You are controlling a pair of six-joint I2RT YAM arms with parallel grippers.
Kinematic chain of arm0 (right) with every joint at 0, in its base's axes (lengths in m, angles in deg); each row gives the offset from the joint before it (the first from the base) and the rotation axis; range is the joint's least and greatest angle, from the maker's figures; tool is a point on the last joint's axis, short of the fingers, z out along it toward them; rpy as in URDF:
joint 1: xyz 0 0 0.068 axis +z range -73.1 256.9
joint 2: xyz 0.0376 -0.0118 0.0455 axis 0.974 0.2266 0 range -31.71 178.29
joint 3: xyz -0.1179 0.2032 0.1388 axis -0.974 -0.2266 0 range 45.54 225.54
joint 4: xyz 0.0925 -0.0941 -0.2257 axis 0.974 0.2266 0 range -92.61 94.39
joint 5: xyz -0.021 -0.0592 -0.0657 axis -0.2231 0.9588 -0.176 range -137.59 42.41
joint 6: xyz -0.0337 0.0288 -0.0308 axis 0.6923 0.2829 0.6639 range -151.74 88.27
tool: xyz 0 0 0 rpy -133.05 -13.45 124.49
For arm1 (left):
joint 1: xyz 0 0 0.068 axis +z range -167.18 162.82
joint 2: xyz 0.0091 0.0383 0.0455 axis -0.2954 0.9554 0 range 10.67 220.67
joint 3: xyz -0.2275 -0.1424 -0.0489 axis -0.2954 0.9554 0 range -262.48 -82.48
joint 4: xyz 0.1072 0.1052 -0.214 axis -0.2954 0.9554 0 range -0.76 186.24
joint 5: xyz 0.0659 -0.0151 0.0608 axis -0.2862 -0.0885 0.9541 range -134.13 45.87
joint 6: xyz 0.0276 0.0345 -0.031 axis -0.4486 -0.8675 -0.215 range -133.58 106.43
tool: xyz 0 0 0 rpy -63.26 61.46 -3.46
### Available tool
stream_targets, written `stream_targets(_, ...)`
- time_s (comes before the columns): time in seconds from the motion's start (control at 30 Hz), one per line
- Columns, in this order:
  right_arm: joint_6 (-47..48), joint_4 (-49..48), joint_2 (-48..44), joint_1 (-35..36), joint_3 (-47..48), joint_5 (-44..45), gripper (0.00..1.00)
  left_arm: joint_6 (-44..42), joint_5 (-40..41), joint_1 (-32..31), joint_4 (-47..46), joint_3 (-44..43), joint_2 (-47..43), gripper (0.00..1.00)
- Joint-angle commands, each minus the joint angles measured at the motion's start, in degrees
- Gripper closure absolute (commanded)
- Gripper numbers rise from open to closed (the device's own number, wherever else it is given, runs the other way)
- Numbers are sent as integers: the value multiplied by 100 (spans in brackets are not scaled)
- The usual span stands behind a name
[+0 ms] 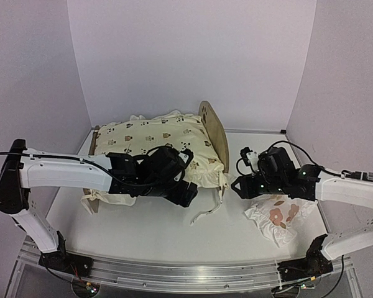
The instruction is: Set up the pet bed
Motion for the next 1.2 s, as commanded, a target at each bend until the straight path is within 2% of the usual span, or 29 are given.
stream_targets(0.0,110,-210,83,30,754,-8,46,353,-313,-77,-655,553,-338,13)
stream_targets(0.33,417,-214,1498,32,2110,910,45,493,-381,-335,-1265,1157,-402,16)
stream_targets(0.53,392,-214,1962,33,2380,1315,52,558,-295,-484,-1418,1295,-319,17)
stream_targets(0.67,471,-214,2145,31,2491,1408,62,587,-218,-532,-1574,1410,-296,18)
stream_targets(0.7,490,-215,2173,30,2505,1454,67,592,-208,-537,-1625,1451,-291,18)
stream_targets(0.8,549,-212,2277,31,2607,1480,91,613,-186,-546,-1882,1580,-258,21)
stream_targets(0.87,535,-215,2306,36,2669,1504,99,624,-181,-554,-2098,1681,-194,22)
stream_targets(1.17,419,163,2363,283,3377,2028,100,493,361,-670,-3184,1867,324,26)
